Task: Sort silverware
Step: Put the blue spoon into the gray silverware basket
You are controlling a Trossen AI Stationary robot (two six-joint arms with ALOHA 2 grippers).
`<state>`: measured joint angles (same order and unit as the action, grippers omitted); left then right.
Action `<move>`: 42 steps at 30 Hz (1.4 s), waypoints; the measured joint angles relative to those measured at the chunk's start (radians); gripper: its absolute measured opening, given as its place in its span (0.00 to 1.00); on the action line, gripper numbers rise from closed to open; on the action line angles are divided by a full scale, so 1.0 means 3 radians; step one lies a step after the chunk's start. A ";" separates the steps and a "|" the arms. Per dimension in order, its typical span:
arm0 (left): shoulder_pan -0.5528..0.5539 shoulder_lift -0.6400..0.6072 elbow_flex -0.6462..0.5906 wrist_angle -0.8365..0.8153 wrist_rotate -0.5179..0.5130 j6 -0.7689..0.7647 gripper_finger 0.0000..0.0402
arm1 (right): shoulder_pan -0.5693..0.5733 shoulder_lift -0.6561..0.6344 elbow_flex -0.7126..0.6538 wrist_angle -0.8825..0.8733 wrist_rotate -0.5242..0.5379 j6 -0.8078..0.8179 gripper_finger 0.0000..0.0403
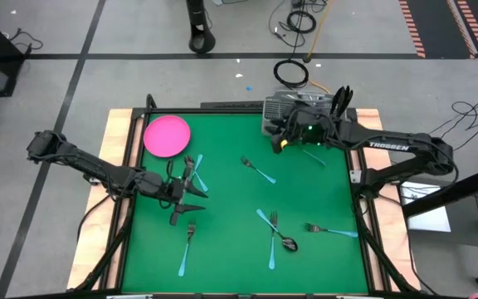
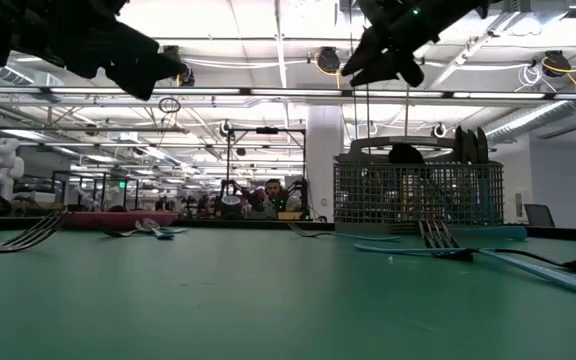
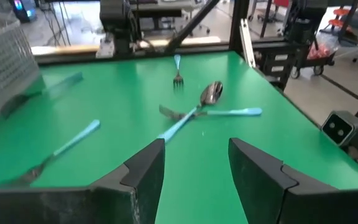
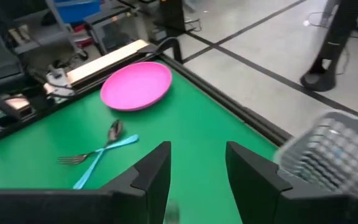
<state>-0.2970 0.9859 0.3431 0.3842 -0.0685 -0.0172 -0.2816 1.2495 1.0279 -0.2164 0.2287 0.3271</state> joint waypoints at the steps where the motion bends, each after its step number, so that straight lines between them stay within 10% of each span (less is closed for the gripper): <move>1: 0.0000 -0.0006 -0.0001 -0.0053 0.0000 -0.0017 0.45 | 0.0036 0.0049 0.0000 0.0051 0.0001 0.0001 0.35; 20: -0.0262 -0.1273 0.0000 -0.1746 -0.1076 -0.0481 0.45 | 0.0431 0.1628 0.0987 0.0235 -0.0175 0.0213 0.35; 42: -0.0327 -0.1400 -0.0001 -0.1831 -0.1200 -0.0353 0.45 | 0.0696 0.4011 0.3276 -0.0201 -0.0283 0.0211 0.35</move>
<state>-0.3950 0.5659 0.3428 -0.1650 -0.4286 -0.1230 -0.0729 2.4528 2.0108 -0.2768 0.1437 0.3904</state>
